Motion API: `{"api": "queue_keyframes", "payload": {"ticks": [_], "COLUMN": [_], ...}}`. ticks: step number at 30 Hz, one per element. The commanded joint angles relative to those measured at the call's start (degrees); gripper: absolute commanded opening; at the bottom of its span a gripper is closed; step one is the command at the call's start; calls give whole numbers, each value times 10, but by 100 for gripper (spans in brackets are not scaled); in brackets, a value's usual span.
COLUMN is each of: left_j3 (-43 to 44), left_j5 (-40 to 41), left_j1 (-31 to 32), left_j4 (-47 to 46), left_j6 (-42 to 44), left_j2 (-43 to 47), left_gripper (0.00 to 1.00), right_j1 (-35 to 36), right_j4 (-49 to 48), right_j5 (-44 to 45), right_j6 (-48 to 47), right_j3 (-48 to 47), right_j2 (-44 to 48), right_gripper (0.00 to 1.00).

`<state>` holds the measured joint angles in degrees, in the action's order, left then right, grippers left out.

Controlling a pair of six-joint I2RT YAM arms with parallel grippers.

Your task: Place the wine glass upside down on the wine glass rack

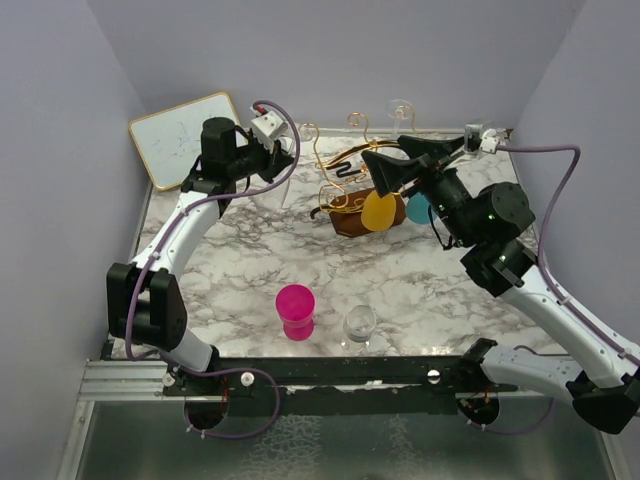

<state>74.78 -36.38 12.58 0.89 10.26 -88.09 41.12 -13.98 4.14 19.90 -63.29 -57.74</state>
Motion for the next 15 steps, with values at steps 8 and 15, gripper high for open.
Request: {"api": "queue_keyframes", "payload": {"ticks": [8, 15], "left_j3": [25, 101], "left_j5": [86, 122], "left_j1": [-41, -63], "left_j4": [8, -21], "left_j6": [-26, 16], "left_j2": [38, -42], "left_gripper": [0, 0], "right_j1": [-178, -217], "right_j4": [120, 150], "right_j5": [83, 13], "right_j6": [-47, -16], "right_j3": [-87, -120], "right_j2": [-54, -90], "right_gripper": [99, 99]}}
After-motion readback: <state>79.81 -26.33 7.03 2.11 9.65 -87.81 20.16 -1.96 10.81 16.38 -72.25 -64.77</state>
